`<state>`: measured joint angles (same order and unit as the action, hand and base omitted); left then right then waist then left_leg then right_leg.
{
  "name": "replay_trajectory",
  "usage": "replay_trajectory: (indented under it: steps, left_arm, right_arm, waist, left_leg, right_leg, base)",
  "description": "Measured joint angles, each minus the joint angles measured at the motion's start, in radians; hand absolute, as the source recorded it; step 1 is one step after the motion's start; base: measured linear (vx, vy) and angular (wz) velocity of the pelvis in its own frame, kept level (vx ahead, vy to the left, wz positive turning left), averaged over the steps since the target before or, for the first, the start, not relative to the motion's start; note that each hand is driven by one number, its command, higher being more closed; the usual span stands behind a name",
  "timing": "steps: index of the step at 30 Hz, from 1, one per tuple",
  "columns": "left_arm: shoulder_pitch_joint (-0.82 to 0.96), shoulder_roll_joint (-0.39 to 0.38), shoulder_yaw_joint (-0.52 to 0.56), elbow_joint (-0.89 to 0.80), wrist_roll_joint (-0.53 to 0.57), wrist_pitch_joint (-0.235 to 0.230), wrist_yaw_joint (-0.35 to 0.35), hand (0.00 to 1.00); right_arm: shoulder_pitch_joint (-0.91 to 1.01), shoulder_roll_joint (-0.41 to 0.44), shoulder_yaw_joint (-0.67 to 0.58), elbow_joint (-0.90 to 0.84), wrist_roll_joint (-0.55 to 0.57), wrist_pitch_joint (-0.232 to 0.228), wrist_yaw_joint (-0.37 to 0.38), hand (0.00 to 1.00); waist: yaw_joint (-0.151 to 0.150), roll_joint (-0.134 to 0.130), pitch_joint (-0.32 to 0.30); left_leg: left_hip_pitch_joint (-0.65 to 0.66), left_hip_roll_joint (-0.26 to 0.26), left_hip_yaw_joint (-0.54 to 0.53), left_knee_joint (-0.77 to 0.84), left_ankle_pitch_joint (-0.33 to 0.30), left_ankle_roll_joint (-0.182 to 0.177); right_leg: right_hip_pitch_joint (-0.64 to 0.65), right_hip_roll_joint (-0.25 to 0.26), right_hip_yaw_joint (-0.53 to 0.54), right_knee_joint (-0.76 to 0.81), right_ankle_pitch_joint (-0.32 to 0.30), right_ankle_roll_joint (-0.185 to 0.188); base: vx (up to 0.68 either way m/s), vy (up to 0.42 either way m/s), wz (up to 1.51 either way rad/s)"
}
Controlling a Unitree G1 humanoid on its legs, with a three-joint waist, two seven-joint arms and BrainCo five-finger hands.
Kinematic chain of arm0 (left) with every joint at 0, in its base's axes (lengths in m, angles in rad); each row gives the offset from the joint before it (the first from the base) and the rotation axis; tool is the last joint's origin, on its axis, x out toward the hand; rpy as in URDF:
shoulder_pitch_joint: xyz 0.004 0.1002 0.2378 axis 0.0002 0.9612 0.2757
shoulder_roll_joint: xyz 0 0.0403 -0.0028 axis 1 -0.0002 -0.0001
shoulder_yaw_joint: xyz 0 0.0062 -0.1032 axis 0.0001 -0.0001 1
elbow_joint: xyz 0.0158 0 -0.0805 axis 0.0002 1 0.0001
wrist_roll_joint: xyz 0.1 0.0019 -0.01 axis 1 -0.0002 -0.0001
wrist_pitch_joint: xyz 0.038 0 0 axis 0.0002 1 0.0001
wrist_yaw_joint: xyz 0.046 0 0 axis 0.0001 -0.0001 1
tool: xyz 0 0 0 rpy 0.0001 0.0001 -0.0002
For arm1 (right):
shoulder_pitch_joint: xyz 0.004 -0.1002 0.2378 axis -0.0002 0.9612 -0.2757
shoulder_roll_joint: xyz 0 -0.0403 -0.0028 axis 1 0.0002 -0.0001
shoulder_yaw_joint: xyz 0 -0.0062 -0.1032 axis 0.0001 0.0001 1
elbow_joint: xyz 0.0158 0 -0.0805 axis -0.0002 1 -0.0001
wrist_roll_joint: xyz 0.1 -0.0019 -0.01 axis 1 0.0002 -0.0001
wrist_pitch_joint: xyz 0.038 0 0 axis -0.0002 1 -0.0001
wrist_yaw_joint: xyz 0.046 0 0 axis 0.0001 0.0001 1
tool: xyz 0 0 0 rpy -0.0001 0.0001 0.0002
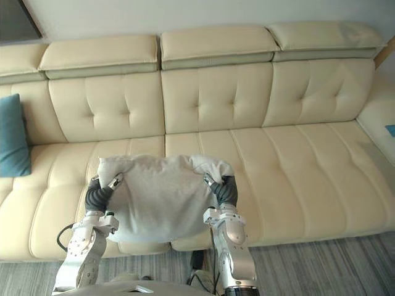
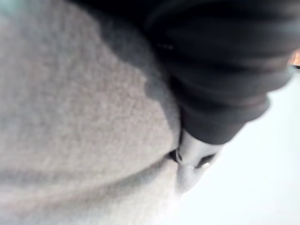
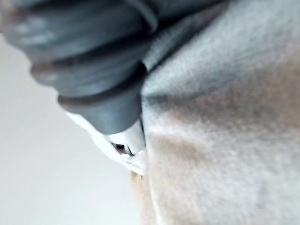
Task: Pick up cushions and gather them together orderly.
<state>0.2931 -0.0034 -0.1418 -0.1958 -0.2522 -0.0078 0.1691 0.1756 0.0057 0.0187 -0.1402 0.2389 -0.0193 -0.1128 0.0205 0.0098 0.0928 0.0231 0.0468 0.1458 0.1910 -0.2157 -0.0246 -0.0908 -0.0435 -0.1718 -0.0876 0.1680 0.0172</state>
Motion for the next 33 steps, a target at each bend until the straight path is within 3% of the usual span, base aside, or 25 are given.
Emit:
replay_trajectory:
  steps: [4, 10, 13, 18, 23, 26, 28, 33]
  left_arm:
    - [0.006, 0.014, -0.015, 0.035, 0.000, 0.000, 0.000, 1.00]
    - [-0.044, 0.023, -0.013, 0.053, 0.001, 0.001, 0.008, 1.00]
    - [-0.133, 0.035, -0.006, 0.054, 0.002, 0.000, 0.048, 1.00]
    - [-0.435, 0.065, 0.044, 0.136, 0.041, -0.013, 0.180, 1.00]
    - [-0.726, 0.128, 0.098, 0.194, 0.066, -0.026, 0.306, 1.00]
    - [-0.897, 0.132, 0.123, 0.248, 0.104, -0.048, 0.404, 1.00]
    - [-1.020, 0.136, 0.146, 0.305, 0.112, -0.056, 0.462, 1.00]
    - [-1.237, 0.165, 0.181, 0.400, 0.118, -0.057, 0.509, 1.00]
  right_arm:
    - [0.000, 0.005, -0.004, 0.002, -0.001, 0.000, 0.000, 1.00]
    - [-0.066, -0.015, -0.003, 0.065, -0.009, 0.000, -0.001, 1.00]
    - [-0.162, -0.037, 0.004, 0.090, -0.011, 0.000, -0.015, 1.00]
    - [-0.525, -0.079, 0.054, 0.162, -0.055, -0.004, -0.107, 1.00]
    - [-0.820, -0.084, 0.056, 0.205, -0.097, -0.013, -0.211, 1.00]
    - [-0.941, -0.066, 0.053, 0.205, -0.151, -0.049, -0.305, 1.00]
    - [-1.021, -0.047, 0.043, 0.206, -0.182, -0.067, -0.376, 1.00]
    - [-1.143, -0.022, -0.001, 0.206, -0.208, -0.087, -0.453, 1.00]
  waist:
    - [-0.011, -0.021, -0.015]
    - [-0.019, -0.020, -0.016]
    - [-0.022, -0.013, -0.014]
    - [-0.023, 0.036, 0.051]
    - [-0.007, 0.046, 0.108]
    - [0.011, 0.050, 0.128]
    - [0.016, 0.069, 0.163]
    - [0.023, 0.082, 0.173]
  left_leg:
    - [0.003, -0.006, 0.031, 0.000, -0.002, 0.004]
    - [-0.012, -0.008, 0.047, 0.003, -0.002, 0.004]
    - [-0.075, -0.014, 0.046, 0.030, -0.002, 0.004]
    - [-0.228, -0.023, 0.048, 0.112, -0.001, 0.008]
    - [-0.376, -0.021, 0.055, 0.167, 0.009, 0.004]
    - [-0.456, -0.019, 0.074, 0.177, 0.018, 0.002]
    - [-0.491, -0.019, 0.079, 0.178, 0.024, 0.003]
    - [-0.601, -0.019, 0.109, 0.178, 0.029, 0.001]
  right_leg:
    - [-0.012, 0.000, 0.034, 0.000, 0.027, 0.000]
    - [-0.036, 0.004, 0.055, 0.000, 0.045, -0.001]
    - [-0.088, -0.003, 0.056, 0.000, 0.057, -0.005]
    - [-0.203, -0.023, 0.057, 0.007, 0.111, -0.009]
    - [-0.334, -0.029, 0.063, 0.007, 0.145, -0.022]
    - [-0.418, -0.028, 0.077, 0.007, 0.163, -0.026]
    - [-0.453, -0.030, 0.081, 0.008, 0.177, -0.027]
    - [-0.573, -0.035, 0.107, 0.008, 0.196, -0.026]
  base:
    - [-0.04, 0.045, -0.24]
    - [-0.02, 0.023, -0.10]
    - [-0.06, 0.029, -0.02]
    - [-0.12, 0.066, 0.03]
    - [-0.14, 0.052, 0.05]
    - [-0.10, 0.051, -0.05]
    - [-0.04, 0.066, -0.05]
    - [-0.03, 0.090, -0.06]
